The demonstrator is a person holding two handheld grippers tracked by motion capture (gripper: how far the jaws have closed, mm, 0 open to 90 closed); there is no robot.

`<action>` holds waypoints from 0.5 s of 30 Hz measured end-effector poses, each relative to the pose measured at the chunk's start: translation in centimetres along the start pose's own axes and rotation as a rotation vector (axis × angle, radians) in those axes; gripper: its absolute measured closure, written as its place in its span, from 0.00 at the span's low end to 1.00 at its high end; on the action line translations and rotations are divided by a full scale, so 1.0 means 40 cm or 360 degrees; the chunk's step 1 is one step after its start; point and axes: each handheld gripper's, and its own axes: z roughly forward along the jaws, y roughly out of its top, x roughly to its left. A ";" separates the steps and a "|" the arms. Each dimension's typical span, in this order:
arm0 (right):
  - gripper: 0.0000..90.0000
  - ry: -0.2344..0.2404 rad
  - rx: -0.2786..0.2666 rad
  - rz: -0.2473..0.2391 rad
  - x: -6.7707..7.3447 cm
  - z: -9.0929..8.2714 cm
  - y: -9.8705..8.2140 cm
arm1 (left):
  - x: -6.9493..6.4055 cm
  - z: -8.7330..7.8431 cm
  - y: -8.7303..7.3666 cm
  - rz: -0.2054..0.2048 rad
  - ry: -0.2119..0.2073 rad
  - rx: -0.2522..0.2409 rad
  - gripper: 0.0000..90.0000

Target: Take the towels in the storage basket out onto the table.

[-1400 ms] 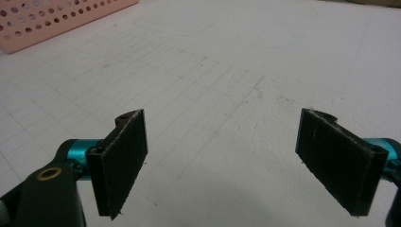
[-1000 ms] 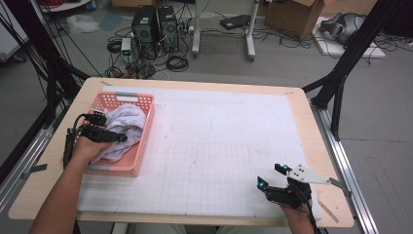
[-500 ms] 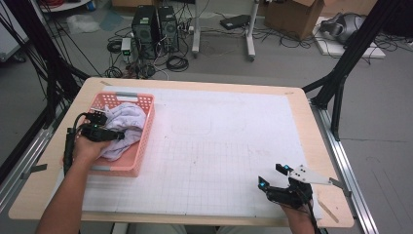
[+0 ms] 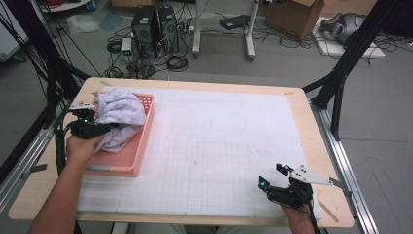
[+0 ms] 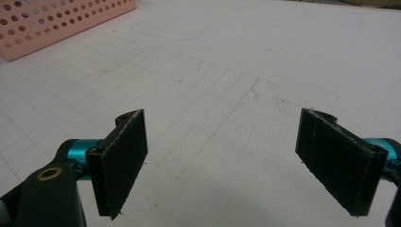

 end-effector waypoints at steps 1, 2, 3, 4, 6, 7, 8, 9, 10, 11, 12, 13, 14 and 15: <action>0.18 -0.0001 -0.0001 0.0000 0.000 0.000 0.000 | 0.000 0.000 0.000 0.0000 0.0000 0.0000 0.69; 0.18 -0.0001 -0.0001 0.0001 0.000 0.000 0.000 | -0.001 -0.008 0.002 0.0010 -0.0009 -0.0043 0.69; 0.18 0.0000 -0.0001 0.0000 0.000 0.000 0.000 | -0.002 -0.015 0.004 0.0013 -0.0018 -0.0082 0.69; 0.18 -0.0001 -0.0001 -0.0001 0.000 0.000 0.000 | -0.003 -0.029 0.007 0.0019 -0.0034 -0.0147 0.69; 0.18 -0.0001 -0.0001 0.0000 0.000 0.000 0.000 | -0.002 -0.035 0.008 0.0018 -0.0045 -0.0171 0.69; 0.18 -0.0002 -0.0002 0.0001 0.000 0.000 0.000 | -0.002 -0.041 0.009 0.0023 -0.0054 -0.0196 0.69; 0.18 -0.0002 -0.0007 0.0005 0.001 -0.001 0.000 | -0.002 -0.047 0.010 0.0029 -0.0058 -0.0216 0.68; 0.18 -0.0002 -0.0007 0.0005 0.001 -0.001 0.000 | -0.002 -0.052 0.010 0.0035 -0.0061 -0.0236 0.68; 0.18 -0.0004 -0.0008 0.0000 0.001 -0.002 0.000 | -0.002 -0.057 0.011 0.0041 -0.0064 -0.0255 0.68; 0.18 -0.0004 -0.0007 0.0005 0.001 -0.001 0.000 | -0.002 -0.063 0.012 0.0053 -0.0067 -0.0267 0.68; 0.18 -0.0004 -0.0007 0.0005 0.001 -0.001 0.000 | -0.003 -0.068 0.013 0.0063 -0.0070 -0.0280 0.68; 0.18 -0.0004 -0.0006 0.0004 0.002 -0.001 0.000 | -0.005 -0.073 0.015 0.0069 -0.0073 -0.0290 0.68; 0.18 -0.0001 -0.0008 0.0002 0.002 -0.001 0.000 | -0.006 -0.079 0.017 0.0079 -0.0078 -0.0303 0.68; 0.18 -0.0001 -0.0011 0.0000 0.002 -0.001 0.001 | -0.007 -0.084 0.020 0.0093 -0.0082 -0.0320 0.68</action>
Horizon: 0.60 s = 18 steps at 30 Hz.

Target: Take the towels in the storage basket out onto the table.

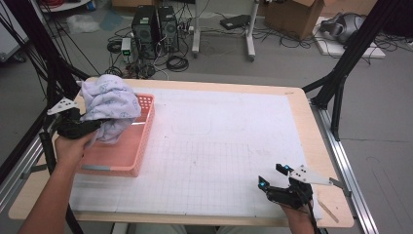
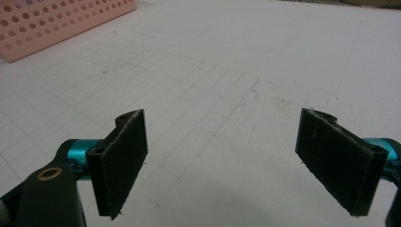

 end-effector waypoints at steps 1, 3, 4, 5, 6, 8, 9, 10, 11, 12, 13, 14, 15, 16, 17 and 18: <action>0.18 0.0000 0.0000 0.0000 0.000 0.000 0.000 | -0.002 -0.005 0.004 0.0002 -0.0008 -0.0019 0.68; 0.18 -0.0001 -0.0002 0.0002 -0.001 0.001 0.000 | -0.005 -0.013 0.010 0.0009 -0.0032 -0.0067 0.68; 0.18 0.0001 -0.0007 -0.0006 -0.002 0.001 0.000 | -0.006 -0.017 0.013 0.0015 -0.0051 -0.0093 0.68; 0.18 0.0001 -0.0008 -0.0006 -0.002 0.002 0.000 | -0.008 -0.021 0.016 0.0037 -0.0063 -0.0114 0.68; 0.18 0.0006 -0.0008 -0.0001 -0.002 0.001 0.000 | -0.009 -0.025 0.019 0.0052 -0.0068 -0.0132 0.68; 0.18 0.0012 -0.0015 0.0002 0.000 0.000 0.001 | -0.013 -0.031 0.025 0.0059 -0.0085 -0.0174 0.68; 0.18 0.0012 -0.0015 0.0002 0.000 0.000 0.001 | -0.015 -0.034 0.027 0.0053 -0.0096 -0.0197 0.68; 0.18 0.0017 -0.0014 0.0003 -0.001 -0.001 0.001 | -0.017 -0.036 0.030 0.0051 -0.0109 -0.0220 0.68; 0.18 0.0017 -0.0016 0.0001 -0.001 -0.001 0.002 | -0.020 -0.039 0.032 0.0054 -0.0118 -0.0238 0.68; 0.18 0.0015 -0.0020 0.0001 -0.002 -0.002 0.002 | -0.023 -0.041 0.035 0.0053 -0.0130 -0.0261 0.68; 0.18 0.0015 -0.0022 0.0006 -0.003 -0.003 0.002 | -0.027 -0.042 0.037 0.0056 -0.0142 -0.0276 0.68; 0.18 0.0014 -0.0028 0.0010 -0.003 -0.003 0.002 | -0.031 -0.042 0.039 0.0047 -0.0155 -0.0294 0.68; 0.18 0.0014 -0.0028 0.0010 -0.003 -0.003 0.002 | -0.035 -0.042 0.041 0.0049 -0.0171 -0.0306 0.68; 0.18 0.0012 -0.0030 0.0009 -0.003 -0.004 0.002 | -0.042 -0.042 0.043 0.0047 -0.0185 -0.0319 0.68; 0.18 0.0010 -0.0034 0.0006 -0.003 -0.004 0.002 | -0.049 -0.041 0.045 0.0048 -0.0199 -0.0330 0.68; 0.18 0.0011 -0.0035 0.0011 -0.003 -0.005 0.003 | -0.056 -0.040 0.049 0.0059 -0.0216 -0.0339 0.68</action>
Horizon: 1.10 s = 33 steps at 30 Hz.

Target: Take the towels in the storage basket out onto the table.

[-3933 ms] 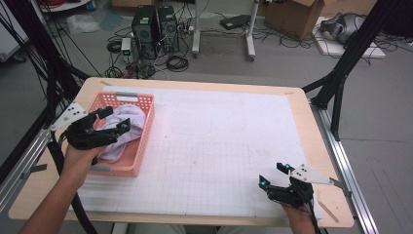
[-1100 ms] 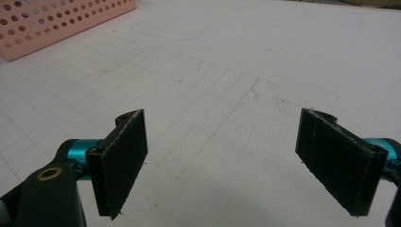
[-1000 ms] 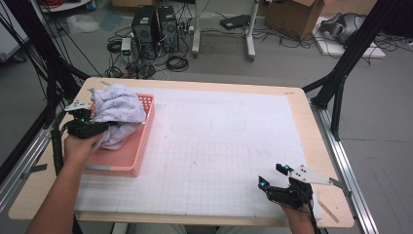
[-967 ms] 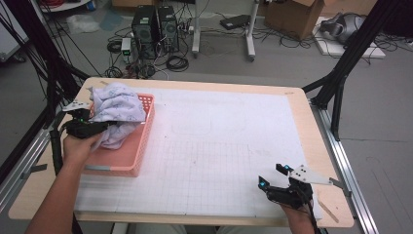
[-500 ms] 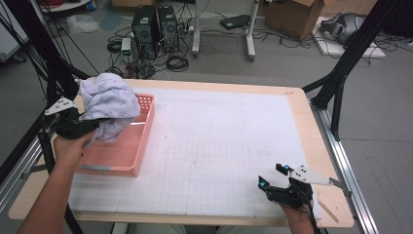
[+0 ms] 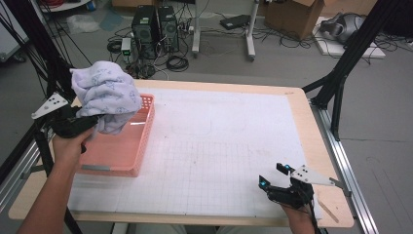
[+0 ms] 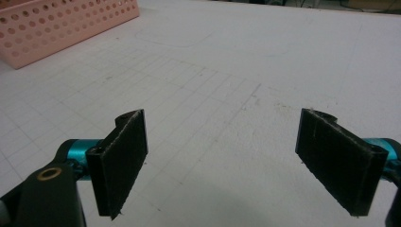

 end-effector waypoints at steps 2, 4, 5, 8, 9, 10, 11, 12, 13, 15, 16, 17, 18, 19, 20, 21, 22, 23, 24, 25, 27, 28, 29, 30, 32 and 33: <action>0.18 -0.0001 0.0000 0.0000 0.000 0.000 0.000 | -0.016 0.005 0.008 0.0023 -0.0032 -0.0009 0.68; 0.18 0.0003 0.0001 0.0000 -0.001 -0.001 0.000 | -0.033 0.011 0.017 0.0043 -0.0062 -0.0010 0.68; 0.18 0.0001 0.0004 0.0006 -0.001 -0.001 -0.001 | -0.043 0.015 0.021 0.0050 -0.0078 -0.0014 0.68; 0.18 -0.0001 -0.0002 0.0002 -0.002 -0.002 -0.001 | -0.071 0.028 0.033 0.0067 -0.0127 -0.0020 0.68; 0.18 -0.0004 -0.0004 -0.0004 -0.003 -0.002 0.000 | -0.080 0.033 0.036 0.0074 -0.0145 -0.0022 0.68; 0.18 -0.0005 -0.0002 -0.0002 -0.002 -0.002 0.000 | -0.090 0.039 0.039 0.0073 -0.0159 -0.0024 0.68; 0.18 -0.0003 0.0000 -0.0001 -0.002 -0.002 0.000 | -0.100 0.044 0.042 0.0073 -0.0174 -0.0026 0.68; 0.18 -0.0001 0.0003 0.0002 -0.001 -0.002 0.000 | -0.109 0.050 0.045 0.0081 -0.0188 -0.0028 0.68; 0.18 0.0000 0.0002 -0.0003 -0.001 0.000 0.000 | -0.118 0.055 0.047 0.0082 -0.0203 -0.0027 0.68; 0.18 -0.0002 0.0004 -0.0007 0.000 0.000 0.000 | -0.138 0.068 0.050 0.0088 -0.0236 -0.0030 0.68; 0.18 -0.0002 0.0004 -0.0007 0.000 0.000 0.000 | -0.147 0.076 0.051 0.0091 -0.0251 -0.0030 0.68; 0.18 0.0001 0.0002 -0.0012 0.000 0.000 0.000 | -0.157 0.084 0.050 0.0087 -0.0265 -0.0030 0.68; 0.18 0.0004 0.0009 -0.0003 0.001 0.000 0.000 | -0.165 0.091 0.049 0.0094 -0.0281 -0.0022 0.68; 0.18 -0.0001 0.0003 -0.0011 -0.001 0.000 -0.001 | -0.175 0.099 0.047 0.0090 -0.0297 -0.0021 0.68; 0.18 -0.0001 0.0003 -0.0011 -0.001 0.000 -0.001 | -0.185 0.107 0.045 0.0093 -0.0309 -0.0019 0.68; 0.18 0.0001 0.0005 -0.0002 -0.001 -0.001 -0.001 | -0.195 0.115 0.043 0.0094 -0.0327 -0.0020 0.68; 0.18 0.0004 0.0007 0.0000 -0.001 -0.001 -0.001 | -0.205 0.122 0.041 0.0104 -0.0345 -0.0015 0.68; 0.18 0.0003 0.0003 0.0000 -0.002 -0.002 -0.001 | -0.216 0.130 0.039 0.0104 -0.0359 -0.0009 0.68; 0.18 0.0002 -0.0002 -0.0008 -0.003 -0.003 -0.001 | -0.226 0.137 0.037 0.0116 -0.0376 0.0000 0.68; 0.18 0.0001 0.0002 0.0000 -0.002 -0.004 -0.001 | -0.236 0.145 0.035 0.0122 -0.0390 0.0011 0.68; 0.18 -0.0003 0.0005 0.0004 -0.002 -0.004 -0.001 | -0.254 0.158 0.029 0.0137 -0.0414 0.0041 0.68; 0.18 -0.0003 0.0004 0.0004 -0.004 -0.004 -0.001 | -0.263 0.166 0.026 0.0134 -0.0427 0.0046 0.68; 0.18 -0.0002 0.0001 -0.0001 -0.004 -0.004 -0.001 | -0.281 0.180 0.018 0.0127 -0.0454 0.0050 0.68; 0.18 -0.0003 -0.0002 0.0001 -0.005 -0.004 -0.001 | -0.281 0.180 0.018 0.0127 -0.0454 0.0050 0.68; 0.18 -0.0003 -0.0001 0.0002 -0.005 -0.004 -0.001 | -0.300 0.193 0.009 0.0123 -0.0478 0.0060 0.68; 0.18 -0.0004 -0.0003 -0.0002 -0.005 -0.004 -0.001 | -0.311 0.201 0.004 0.0123 -0.0490 0.0070 0.68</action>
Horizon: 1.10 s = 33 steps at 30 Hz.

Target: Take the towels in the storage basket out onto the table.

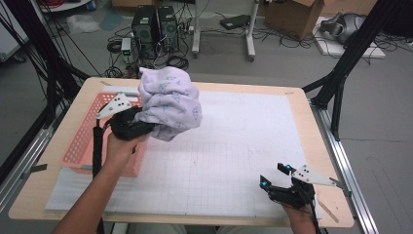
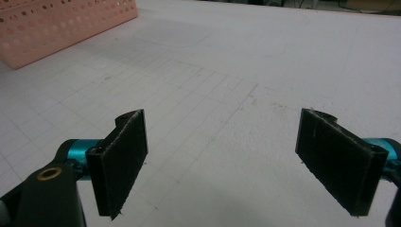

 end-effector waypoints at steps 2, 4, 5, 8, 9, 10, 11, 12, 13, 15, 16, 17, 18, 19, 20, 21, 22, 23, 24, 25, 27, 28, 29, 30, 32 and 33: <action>0.18 0.0001 0.0000 0.0001 -0.001 0.000 0.000 | -0.016 0.023 -0.009 0.0012 -0.0012 0.0026 0.68; 0.18 -0.0001 0.0000 0.0007 -0.001 0.000 0.000 | -0.032 0.046 -0.021 0.0008 -0.0026 0.0052 0.68; 0.18 0.0000 0.0000 0.0009 -0.002 0.000 -0.001 | -0.039 0.057 -0.027 0.0005 -0.0039 0.0068 0.68; 0.18 0.0001 0.0001 0.0011 -0.003 0.000 -0.002 | -0.058 0.093 -0.049 0.0007 -0.0053 0.0124 0.68; 0.18 0.0001 0.0009 0.0015 -0.003 0.001 -0.002 | -0.063 0.104 -0.058 0.0003 -0.0057 0.0140 0.67; 0.18 0.0001 0.0009 0.0015 -0.003 0.001 -0.002 | -0.069 0.116 -0.067 -0.0008 -0.0055 0.0156 0.67; 0.18 0.0003 0.0012 0.0022 -0.003 0.001 -0.002 | -0.073 0.127 -0.075 -0.0012 -0.0058 0.0172 0.67; 0.18 0.0002 0.0009 0.0020 -0.004 0.002 -0.002 | -0.078 0.139 -0.084 -0.0015 -0.0062 0.0191 0.67; 0.18 -0.0005 0.0010 0.0013 -0.006 0.002 -0.002 | -0.083 0.151 -0.093 -0.0016 -0.0061 0.0216 0.67; 0.18 -0.0007 0.0011 0.0010 -0.007 0.001 -0.003 | -0.092 0.175 -0.113 -0.0020 -0.0059 0.0270 0.67; 0.18 -0.0007 0.0015 0.0015 -0.007 0.000 -0.003 | -0.096 0.187 -0.123 -0.0019 -0.0055 0.0300 0.67; 0.18 -0.0007 0.0015 0.0015 -0.007 0.000 -0.003 | -0.098 0.199 -0.134 -0.0021 -0.0050 0.0334 0.67; 0.18 -0.0009 0.0021 0.0028 -0.007 -0.001 -0.004 | -0.099 0.210 -0.146 -0.0033 -0.0041 0.0365 0.67; 0.18 -0.0008 0.0015 0.0023 -0.008 -0.001 -0.004 | -0.100 0.222 -0.158 -0.0038 -0.0030 0.0393 0.67; 0.18 -0.0011 0.0015 0.0029 -0.010 -0.003 -0.005 | -0.100 0.234 -0.169 -0.0044 -0.0019 0.0425 0.66; 0.18 -0.0011 0.0015 0.0029 -0.010 -0.003 -0.005 | -0.101 0.247 -0.179 -0.0058 -0.0009 0.0448 0.66; 0.18 -0.0012 0.0017 0.0025 -0.011 -0.003 -0.005 | -0.103 0.261 -0.189 -0.0064 0.0004 0.0467 0.66; 0.18 -0.0012 0.0017 0.0025 -0.011 -0.003 -0.005 | -0.104 0.273 -0.197 -0.0064 0.0015 0.0488 0.66; 0.18 -0.0015 0.0014 0.0024 -0.012 -0.002 -0.005 | -0.105 0.285 -0.204 -0.0072 0.0024 0.0505 0.66; 0.18 -0.0014 0.0018 0.0016 -0.013 -0.001 -0.006 | -0.105 0.294 -0.211 -0.0084 0.0034 0.0519 0.65; 0.18 -0.0013 0.0019 0.0016 -0.013 -0.001 -0.006 | -0.105 0.310 -0.222 -0.0124 0.0047 0.0536 0.64; 0.18 -0.0013 0.0029 0.0032 -0.011 -0.002 -0.006 | -0.102 0.314 -0.227 -0.0162 0.0038 0.0541 0.59; 0.18 -0.0013 0.0029 0.0032 -0.011 -0.002 -0.006 | -0.099 0.318 -0.231 -0.0208 0.0022 0.0550 0.59; 0.18 -0.0014 0.0024 0.0025 -0.013 -0.001 -0.007 | -0.096 0.320 -0.235 -0.0238 0.0013 0.0570 0.54; 0.18 -0.0015 0.0027 0.0027 -0.015 -0.003 -0.007 | -0.093 0.317 -0.235 -0.0246 0.0035 0.0597 0.41; 0.18 -0.0017 0.0026 0.0033 -0.015 -0.003 -0.008 | -0.091 0.312 -0.231 -0.0242 0.0046 0.0606 0.34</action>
